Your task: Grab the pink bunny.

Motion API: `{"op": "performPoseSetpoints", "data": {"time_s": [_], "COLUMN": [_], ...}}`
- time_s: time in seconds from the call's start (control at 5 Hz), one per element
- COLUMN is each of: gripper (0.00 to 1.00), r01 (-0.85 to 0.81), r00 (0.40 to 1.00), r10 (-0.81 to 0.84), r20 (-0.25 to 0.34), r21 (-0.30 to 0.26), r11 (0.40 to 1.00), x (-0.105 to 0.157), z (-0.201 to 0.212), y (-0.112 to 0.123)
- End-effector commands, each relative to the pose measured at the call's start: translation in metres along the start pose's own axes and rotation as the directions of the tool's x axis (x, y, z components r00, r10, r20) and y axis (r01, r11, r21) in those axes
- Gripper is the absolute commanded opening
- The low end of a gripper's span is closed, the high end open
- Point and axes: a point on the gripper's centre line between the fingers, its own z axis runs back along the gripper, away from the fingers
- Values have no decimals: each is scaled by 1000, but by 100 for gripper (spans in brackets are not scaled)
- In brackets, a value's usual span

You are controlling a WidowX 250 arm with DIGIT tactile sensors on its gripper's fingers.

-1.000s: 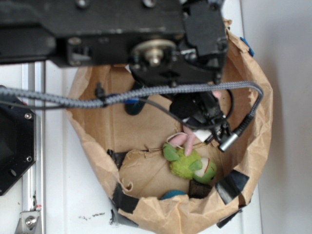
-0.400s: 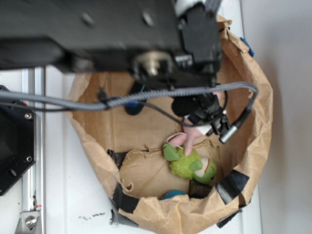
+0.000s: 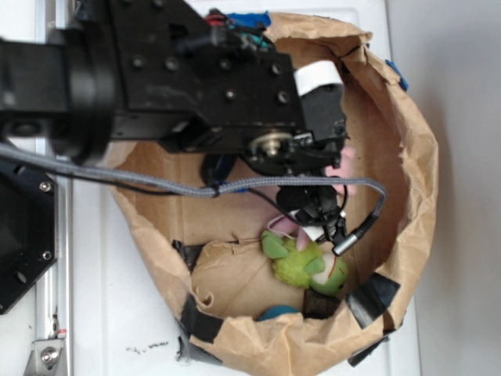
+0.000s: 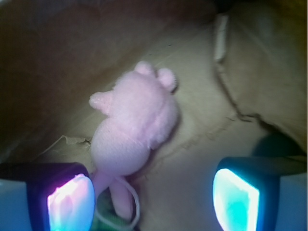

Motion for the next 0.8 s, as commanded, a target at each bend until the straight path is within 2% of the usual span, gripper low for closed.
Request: {"op": "performPoseSetpoints", "data": {"time_s": [0.0,0.4,0.6], "gripper": [100,100,100], "r01": [-53,-18,12], "r00": [998,1000,1000], "r10": [57,16,-13], "r20": [27,-25,-1], "r21": [-150,-96,-29], "r11": [987,995,1000], "x": [14,5,-9], "z": [1,-33,-48], "y": [-6,-30,-41]}}
